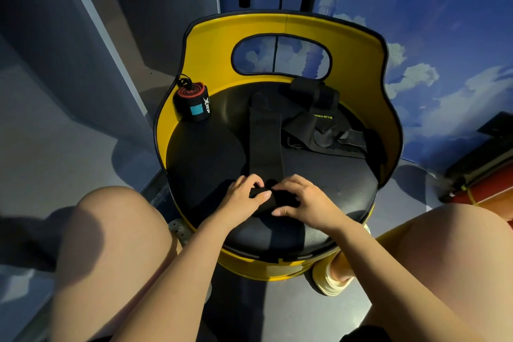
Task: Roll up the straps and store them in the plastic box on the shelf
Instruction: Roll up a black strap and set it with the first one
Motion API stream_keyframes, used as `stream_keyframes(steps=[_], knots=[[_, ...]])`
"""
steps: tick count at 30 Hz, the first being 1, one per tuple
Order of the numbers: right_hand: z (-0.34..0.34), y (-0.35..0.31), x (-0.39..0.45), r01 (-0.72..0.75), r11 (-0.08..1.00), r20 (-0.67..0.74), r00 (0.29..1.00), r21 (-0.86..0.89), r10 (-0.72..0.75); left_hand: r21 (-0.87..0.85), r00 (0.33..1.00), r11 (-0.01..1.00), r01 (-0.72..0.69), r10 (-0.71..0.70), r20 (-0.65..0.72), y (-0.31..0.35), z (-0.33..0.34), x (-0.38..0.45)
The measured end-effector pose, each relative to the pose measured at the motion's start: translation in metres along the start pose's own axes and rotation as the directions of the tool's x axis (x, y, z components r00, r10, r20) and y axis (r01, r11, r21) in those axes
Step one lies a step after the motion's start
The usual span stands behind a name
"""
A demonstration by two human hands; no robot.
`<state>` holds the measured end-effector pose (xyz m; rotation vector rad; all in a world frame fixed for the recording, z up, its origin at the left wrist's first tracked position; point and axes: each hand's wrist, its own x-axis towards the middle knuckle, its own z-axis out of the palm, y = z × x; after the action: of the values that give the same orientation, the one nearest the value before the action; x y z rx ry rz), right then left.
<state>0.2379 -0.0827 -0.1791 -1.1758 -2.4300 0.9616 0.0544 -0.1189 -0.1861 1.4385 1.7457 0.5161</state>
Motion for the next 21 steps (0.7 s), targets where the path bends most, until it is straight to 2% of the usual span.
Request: stream_keyframes(steps=[3,7,11,21], knots=[[0.009,0.007,-0.004,0.079,0.987,0.009,0.997,-0.142,-0.078,-0.027,0.999,1.000,0.008,-0.009,-0.053,0.002,0.000,-0.002],[0.012,0.008,-0.003,0.036,0.999,-0.060,0.998,0.009,-0.035,0.038,0.997,0.999,0.011,-0.008,-0.077,0.004,-0.001,-0.005],[0.007,0.006,0.000,-0.013,0.998,-0.026,1.000,0.069,0.015,0.150,0.998,0.989,0.007,0.002,-0.057,0.003,-0.003,-0.012],[0.003,0.007,0.001,-0.113,0.985,0.107,0.989,0.130,0.099,0.253,1.000,0.967,-0.025,0.019,0.024,0.001,-0.006,-0.031]])
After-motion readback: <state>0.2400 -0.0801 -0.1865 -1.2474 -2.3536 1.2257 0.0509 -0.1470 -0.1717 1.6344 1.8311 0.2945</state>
